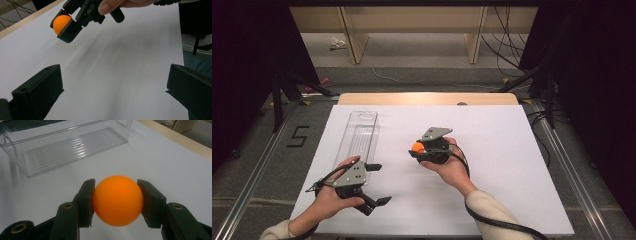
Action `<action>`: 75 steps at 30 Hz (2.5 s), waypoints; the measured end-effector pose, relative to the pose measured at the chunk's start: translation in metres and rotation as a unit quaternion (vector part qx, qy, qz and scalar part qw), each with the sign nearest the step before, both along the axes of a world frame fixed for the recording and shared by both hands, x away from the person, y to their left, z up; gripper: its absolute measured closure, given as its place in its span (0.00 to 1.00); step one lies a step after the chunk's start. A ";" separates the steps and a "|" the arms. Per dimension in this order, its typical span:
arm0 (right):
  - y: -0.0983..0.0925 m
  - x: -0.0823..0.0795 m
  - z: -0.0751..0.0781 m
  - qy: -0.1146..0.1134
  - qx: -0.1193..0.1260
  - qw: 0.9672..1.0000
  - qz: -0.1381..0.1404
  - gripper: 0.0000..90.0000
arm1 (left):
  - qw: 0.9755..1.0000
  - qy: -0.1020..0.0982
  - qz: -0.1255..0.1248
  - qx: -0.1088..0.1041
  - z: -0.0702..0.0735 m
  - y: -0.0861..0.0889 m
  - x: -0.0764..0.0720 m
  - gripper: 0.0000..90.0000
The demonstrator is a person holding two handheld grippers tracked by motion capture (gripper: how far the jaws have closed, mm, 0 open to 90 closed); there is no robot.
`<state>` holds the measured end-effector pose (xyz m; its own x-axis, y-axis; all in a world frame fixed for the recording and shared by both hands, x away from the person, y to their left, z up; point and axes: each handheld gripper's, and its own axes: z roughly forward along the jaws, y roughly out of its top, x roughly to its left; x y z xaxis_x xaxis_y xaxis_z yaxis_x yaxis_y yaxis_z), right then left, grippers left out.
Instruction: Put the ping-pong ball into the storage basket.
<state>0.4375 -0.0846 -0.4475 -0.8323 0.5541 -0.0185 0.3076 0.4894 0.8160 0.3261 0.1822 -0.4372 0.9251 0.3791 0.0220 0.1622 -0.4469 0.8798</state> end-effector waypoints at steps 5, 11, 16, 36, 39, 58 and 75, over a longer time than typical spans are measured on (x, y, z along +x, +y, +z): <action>0.002 -0.001 0.002 -0.002 0.001 1.000 0.002 0.57 | 1.000 0.000 0.000 0.000 0.000 0.000 0.000 0.00; 0.005 -0.001 0.004 -0.004 0.001 1.000 0.005 0.57 | 1.000 0.000 0.000 0.000 0.000 0.000 0.000 0.00; 0.007 -0.001 0.005 -0.005 0.003 1.000 0.006 0.57 | 1.000 -0.001 -0.002 0.001 0.000 0.000 0.000 0.00; 0.013 0.000 0.007 -0.007 0.006 1.000 0.010 0.57 | 1.000 0.000 -0.002 0.001 0.000 0.000 0.000 0.00; 0.014 0.001 0.007 -0.008 0.006 1.000 0.012 0.57 | 1.000 0.000 -0.002 0.001 0.000 0.000 0.000 0.00; 0.020 0.002 0.008 -0.008 0.010 1.000 0.016 0.57 | 1.000 -0.002 -0.006 0.003 0.000 -0.001 -0.001 0.00; 0.024 0.004 0.011 -0.009 0.015 1.000 0.019 0.57 | 1.000 -0.002 -0.007 0.003 0.000 -0.001 -0.001 0.00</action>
<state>0.4412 -0.0603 -0.4365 -0.8520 0.5233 -0.0178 0.2744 0.4751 0.8360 0.3252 0.1814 -0.4369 0.9301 0.3663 0.0272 0.1533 -0.4544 0.8775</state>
